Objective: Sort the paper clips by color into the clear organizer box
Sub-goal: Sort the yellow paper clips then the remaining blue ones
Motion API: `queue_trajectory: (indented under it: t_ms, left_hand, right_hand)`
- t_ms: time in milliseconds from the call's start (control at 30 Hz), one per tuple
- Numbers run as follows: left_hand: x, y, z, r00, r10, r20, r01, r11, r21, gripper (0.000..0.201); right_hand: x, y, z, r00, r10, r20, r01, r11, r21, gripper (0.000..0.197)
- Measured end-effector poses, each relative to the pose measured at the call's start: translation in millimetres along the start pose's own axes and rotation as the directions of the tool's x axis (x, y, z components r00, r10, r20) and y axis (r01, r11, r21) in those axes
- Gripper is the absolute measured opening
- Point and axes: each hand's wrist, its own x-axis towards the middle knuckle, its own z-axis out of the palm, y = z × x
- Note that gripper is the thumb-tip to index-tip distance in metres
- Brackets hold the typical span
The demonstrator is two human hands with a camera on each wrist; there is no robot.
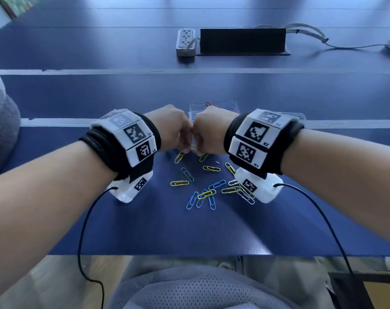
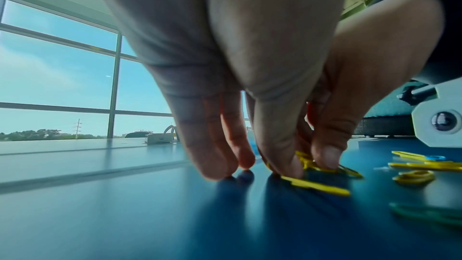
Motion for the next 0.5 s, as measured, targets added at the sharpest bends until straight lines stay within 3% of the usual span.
queue_trajectory:
  t_ms: [167, 367, 500]
  left_hand:
    - [-3.2, 1.4, -0.4, 1.0, 0.0, 0.002, 0.0, 1.0, -0.004, 0.009]
    - [-8.6, -0.8, -3.6, 1.0, -0.001, -0.029, -0.003, 0.992, -0.126, 0.015]
    - [-15.6, 1.7, -3.4, 1.0, -0.004, -0.014, 0.002, 0.985, -0.172, 0.027]
  right_hand:
    - [-10.5, 13.1, -3.9, 0.997, 0.067, 0.032, -0.068, 0.997, 0.039, 0.018]
    - [-15.5, 35.1, -9.6, 0.99, 0.099, 0.105, -0.128, 0.937, 0.325, 0.005]
    - [-14.0, 43.2, -10.5, 0.987, 0.082, 0.136, -0.142, 0.842, 0.52, 0.018]
